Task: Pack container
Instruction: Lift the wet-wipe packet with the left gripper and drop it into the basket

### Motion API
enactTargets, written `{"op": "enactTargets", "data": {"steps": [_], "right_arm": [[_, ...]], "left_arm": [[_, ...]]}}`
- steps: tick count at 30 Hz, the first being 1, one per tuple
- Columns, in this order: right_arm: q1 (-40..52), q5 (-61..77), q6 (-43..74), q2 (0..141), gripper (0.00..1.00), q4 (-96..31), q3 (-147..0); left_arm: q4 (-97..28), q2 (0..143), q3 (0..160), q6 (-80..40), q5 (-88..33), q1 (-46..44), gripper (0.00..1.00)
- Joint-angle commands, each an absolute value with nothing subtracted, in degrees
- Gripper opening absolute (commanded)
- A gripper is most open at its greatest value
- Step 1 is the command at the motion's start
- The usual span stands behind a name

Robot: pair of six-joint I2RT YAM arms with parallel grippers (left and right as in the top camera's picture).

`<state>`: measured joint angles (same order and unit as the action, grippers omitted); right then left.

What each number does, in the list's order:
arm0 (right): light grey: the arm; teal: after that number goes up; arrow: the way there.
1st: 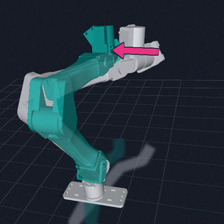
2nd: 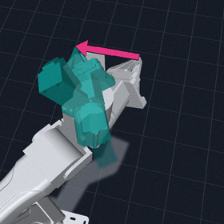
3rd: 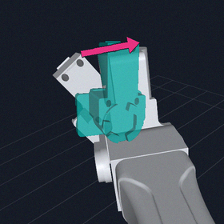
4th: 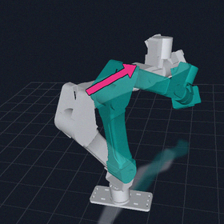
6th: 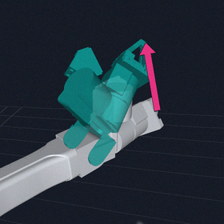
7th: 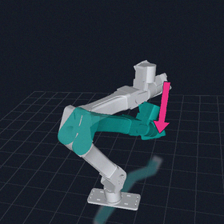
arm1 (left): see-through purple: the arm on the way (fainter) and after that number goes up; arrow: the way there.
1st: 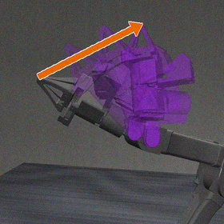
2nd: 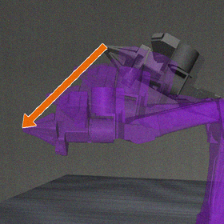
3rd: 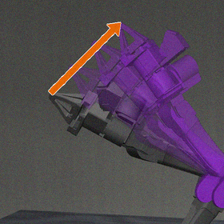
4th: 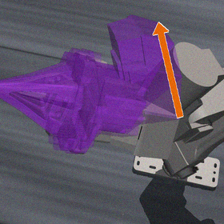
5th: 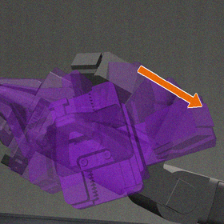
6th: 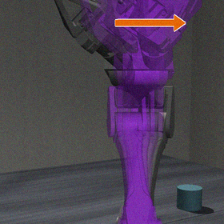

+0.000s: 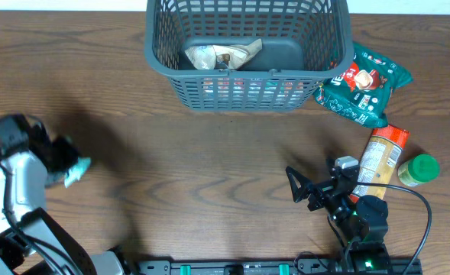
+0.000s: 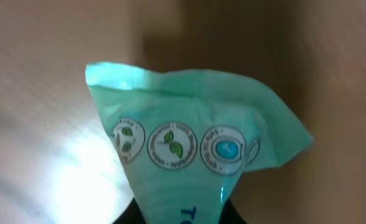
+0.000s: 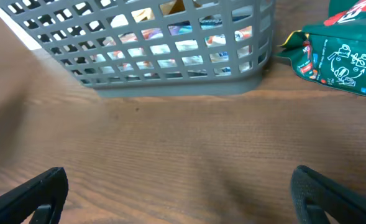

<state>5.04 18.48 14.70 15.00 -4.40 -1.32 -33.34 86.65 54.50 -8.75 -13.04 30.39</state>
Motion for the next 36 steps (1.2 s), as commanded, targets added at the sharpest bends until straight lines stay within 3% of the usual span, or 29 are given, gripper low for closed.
{"op": "enactTargets", "data": {"steps": [1,9,15,22,30,36], "right_arm": [[4.47,19.55,15.42,15.11,0.99,-4.47,-1.17],[4.47,19.55,15.4,15.14,0.99,-4.49,-1.17],[4.47,19.55,15.4,15.11,0.99,-4.49,-1.17],[4.47,19.51,15.4,15.11,0.99,-4.14,-1.17],[4.47,17.8,15.4,15.14,0.99,-4.05,-1.17],[4.47,17.3,15.38,15.11,0.99,-4.05,-1.17]], "left_arm": [[-37.74,84.44,66.39,-4.86,-17.41,24.51,0.05],[-41.56,84.58,91.0,14.22,-17.3,7.53,0.05],[-28.58,84.86,96.29,38.79,-17.3,-4.08,0.06],[-14.72,89.8,96.29,41.52,-17.37,-11.92,0.05],[-13.74,100.29,96.29,51.57,-17.37,-17.45,0.06],[-12.27,106.85,96.29,52.05,-17.37,-18.96,0.07]]}}
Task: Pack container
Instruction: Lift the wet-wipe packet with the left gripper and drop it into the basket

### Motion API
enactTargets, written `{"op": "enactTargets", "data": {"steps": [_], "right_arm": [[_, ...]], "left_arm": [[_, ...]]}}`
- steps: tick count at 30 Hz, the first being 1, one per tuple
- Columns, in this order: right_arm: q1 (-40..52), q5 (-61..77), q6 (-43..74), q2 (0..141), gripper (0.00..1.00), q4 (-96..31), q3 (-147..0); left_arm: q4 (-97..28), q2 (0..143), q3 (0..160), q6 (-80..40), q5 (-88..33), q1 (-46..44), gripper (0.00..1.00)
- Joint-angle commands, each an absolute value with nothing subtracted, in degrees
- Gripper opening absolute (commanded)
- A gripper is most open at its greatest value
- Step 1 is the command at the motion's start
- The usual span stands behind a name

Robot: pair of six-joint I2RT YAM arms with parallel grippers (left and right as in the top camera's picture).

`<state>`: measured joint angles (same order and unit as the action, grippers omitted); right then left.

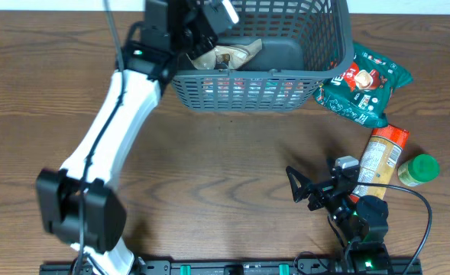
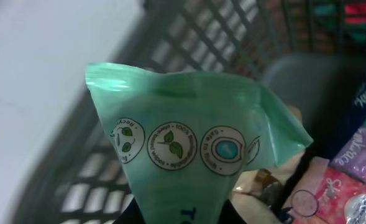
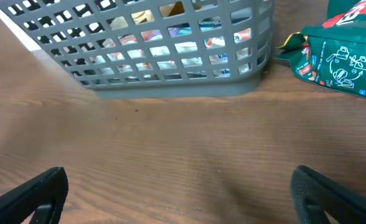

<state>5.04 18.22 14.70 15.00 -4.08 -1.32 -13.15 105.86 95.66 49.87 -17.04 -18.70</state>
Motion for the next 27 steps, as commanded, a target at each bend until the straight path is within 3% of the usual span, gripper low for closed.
{"op": "enactTargets", "data": {"steps": [1,4,6,10,11,12,17,22,27], "right_arm": [[4.47,16.73,15.38,15.11,0.99,-4.08,-1.17],[4.47,14.87,15.38,15.11,0.99,-4.08,-1.17],[4.47,14.11,15.38,15.11,0.99,-4.08,-1.17],[4.47,13.3,15.38,15.14,0.99,-4.08,-1.17],[4.47,13.3,15.38,15.11,0.99,-4.08,-1.17],[4.47,13.28,15.38,15.11,0.99,-4.08,-1.17],[4.47,13.28,15.38,15.11,0.99,-4.05,-1.17],[4.47,10.02,15.38,15.11,0.99,-4.03,-1.17],[4.47,-2.09,15.35,15.11,0.99,-4.05,-1.17]], "left_arm": [[-12.34,107.72,96.29,52.05,-17.37,-19.0,0.07],[-12.58,110.13,96.29,51.99,-17.34,-19.0,0.17],[-12.78,111.37,96.29,51.79,-17.34,-19.0,0.31],[-13.39,112.9,96.25,51.57,-17.34,-19.0,0.47],[-13.54,112.97,96.25,51.57,-17.34,-19.0,0.77],[-13.58,112.97,96.25,51.57,-17.34,-19.0,1.0],[-13.43,111.87,96.31,51.46,-17.3,-19.0,0.98],[-9.06,108.16,96.47,43.33,-12.84,-18.98,0.99],[-8.51,101.41,96.73,36.53,-3.79,-18.92,0.98]]}}
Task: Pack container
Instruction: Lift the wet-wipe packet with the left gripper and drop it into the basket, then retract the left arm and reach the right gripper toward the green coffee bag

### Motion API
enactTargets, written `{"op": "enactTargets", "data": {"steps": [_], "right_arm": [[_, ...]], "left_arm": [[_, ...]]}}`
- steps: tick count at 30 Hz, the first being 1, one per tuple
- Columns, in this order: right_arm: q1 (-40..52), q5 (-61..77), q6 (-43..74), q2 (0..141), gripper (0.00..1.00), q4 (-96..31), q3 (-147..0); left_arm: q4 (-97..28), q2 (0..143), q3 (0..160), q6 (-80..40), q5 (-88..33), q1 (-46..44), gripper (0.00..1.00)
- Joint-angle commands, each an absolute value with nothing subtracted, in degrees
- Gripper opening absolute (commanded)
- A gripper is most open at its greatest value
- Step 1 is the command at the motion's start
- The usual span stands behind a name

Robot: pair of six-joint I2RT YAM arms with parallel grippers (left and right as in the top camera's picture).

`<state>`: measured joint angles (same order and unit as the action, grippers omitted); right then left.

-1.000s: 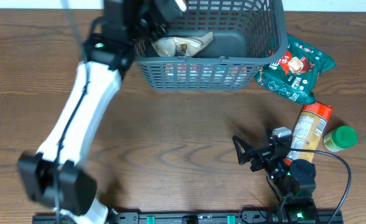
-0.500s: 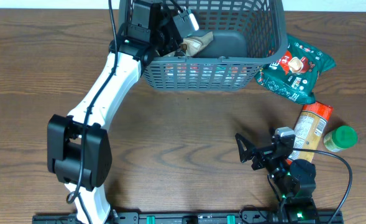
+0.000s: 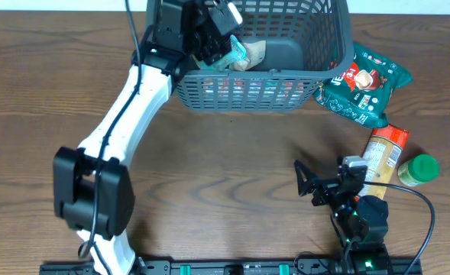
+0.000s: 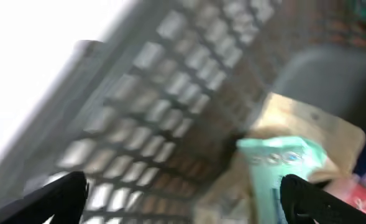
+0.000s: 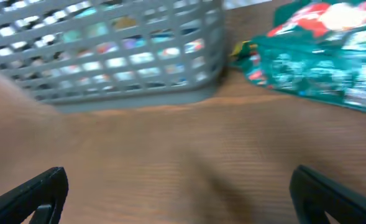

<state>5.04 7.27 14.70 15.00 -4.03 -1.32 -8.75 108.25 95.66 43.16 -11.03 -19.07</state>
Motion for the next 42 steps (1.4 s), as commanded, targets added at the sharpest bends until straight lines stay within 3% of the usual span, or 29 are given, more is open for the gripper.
{"op": "enactTargets", "data": {"steps": [1,6,12,16,27,35,42], "right_arm": [[4.47,-4.95,15.2,15.11,0.99,-4.03,-1.21],[4.34,-9.72,6.87,15.14,0.99,-5.28,-4.86],[2.9,-13.06,2.9,17.56,0.99,-19.86,-18.59],[1.98,-9.13,8.4,22.28,0.99,-31.59,-29.45],[1.06,-4.01,12.16,44.4,0.99,-64.29,-67.79],[0.51,-10.41,14.48,50.76,0.99,-63.4,-78.96],[-9.78,-11.42,15.88,62.87,0.99,-62.57,-80.97]], "left_arm": [[-9.5,99.74,96.73,34.65,-0.78,-18.79,0.98],[-21.56,91.02,96.73,19.14,7.86,-15.31,0.98],[-40.91,85.17,96.73,1.48,8.03,-4.56,0.98],[-47.22,85.56,96.31,1.17,8.03,1.78,0.99],[-46.22,88.79,95.46,1.17,7.99,11.51,0.98],[-45.93,90.74,95.46,1.15,4.01,15.14,0.98],[-48.47,95.33,95.46,-1.58,-1.52,17.72,0.99]]}}
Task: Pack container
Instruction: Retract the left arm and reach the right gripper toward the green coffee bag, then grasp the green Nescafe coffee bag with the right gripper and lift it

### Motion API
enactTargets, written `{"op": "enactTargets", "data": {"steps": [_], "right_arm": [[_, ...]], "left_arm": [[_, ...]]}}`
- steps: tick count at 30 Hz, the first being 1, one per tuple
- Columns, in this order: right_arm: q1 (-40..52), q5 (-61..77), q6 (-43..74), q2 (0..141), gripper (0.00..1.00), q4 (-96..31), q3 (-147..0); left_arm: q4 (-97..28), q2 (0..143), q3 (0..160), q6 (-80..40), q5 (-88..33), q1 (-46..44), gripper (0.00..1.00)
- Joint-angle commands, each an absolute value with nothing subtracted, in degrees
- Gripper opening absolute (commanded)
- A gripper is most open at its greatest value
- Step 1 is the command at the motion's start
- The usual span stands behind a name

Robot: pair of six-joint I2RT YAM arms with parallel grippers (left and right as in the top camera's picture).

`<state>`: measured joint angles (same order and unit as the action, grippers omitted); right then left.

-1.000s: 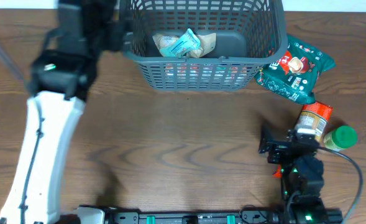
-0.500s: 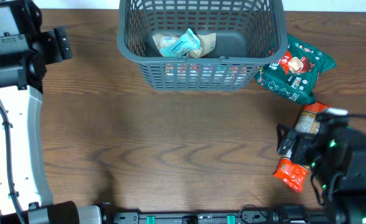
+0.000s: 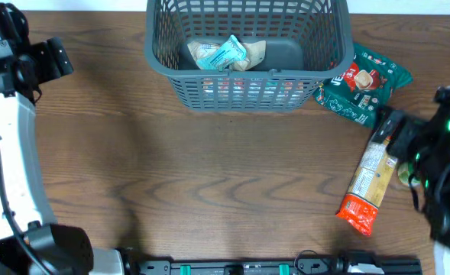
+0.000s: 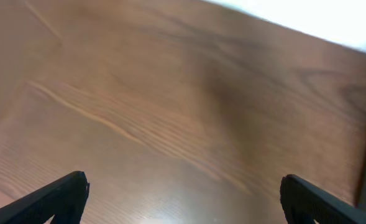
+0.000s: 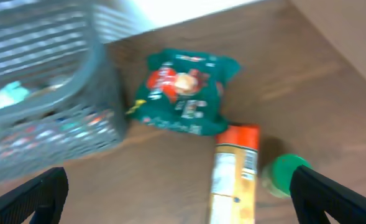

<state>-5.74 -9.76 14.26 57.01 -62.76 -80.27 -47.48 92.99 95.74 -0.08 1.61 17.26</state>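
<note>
The grey basket (image 3: 247, 46) stands at the table's back centre. A teal packet (image 3: 227, 53) lies in it on top of a beige bag (image 3: 202, 53). My left gripper (image 4: 183, 202) is open over bare table at the far back left, empty. My right gripper (image 5: 183, 202) is open and high above the right side. Below it lie a green snack bag (image 5: 186, 93), a long orange package (image 5: 232, 180) and a green-lidded jar (image 5: 285, 174). In the overhead view the right arm (image 3: 442, 153) hides most of the jar.
The green snack bag (image 3: 364, 84) leans against the basket's right wall. The orange package (image 3: 370, 179) lies lengthwise toward the front edge. The table's right edge is close to the jar. Open wood lies between the basket and the front rail.
My left gripper, then open over the basket's left end, is now at the table's far back left. My right gripper has moved from the front to high above the right-hand items.
My left gripper held the teal packet at the table's left side, then held it over the basket's left rim. Then it was open with the packet lying in the basket, and now it is away at the far left. My right gripper stayed open throughout.
</note>
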Motion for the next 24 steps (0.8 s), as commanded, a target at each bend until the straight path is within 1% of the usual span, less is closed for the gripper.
{"op": "enactTargets", "data": {"steps": [1,6,10,11,14,19,24], "right_arm": [[-11.86,-10.57,15.86,65.63,0.99,-62.39,-81.34],[-20.43,-0.21,14.92,79.42,0.99,-58.39,-83.53],[-23.9,4.08,13.34,87.68,0.99,-54.13,-84.64],[-24.45,5.21,12.73,89.27,0.98,-53.12,-84.82],[-25.71,9.37,10.46,94.26,0.99,-50.0,-85.34],[-25.82,20.91,5.45,101.23,0.99,-44.75,-85.45],[-25.91,20.93,7.14,106.5,0.99,-39.53,-85.45]], "left_arm": [[-49.01,95.9,95.46,-1.58,-1.54,17.72,0.99],[-51.86,98.5,95.46,-1.58,-1.54,17.72,0.99],[-52.93,98.83,95.46,-1.58,-1.54,17.72,0.99],[-53.06,98.8,95.46,-1.58,-1.52,17.72,0.99],[-53.6,98.8,95.46,-1.58,-1.54,17.72,0.99],[-54.78,98.8,95.46,-1.61,-1.54,17.61,0.99],[-55.29,98.8,95.46,-1.58,-1.54,17.28,0.99]]}}
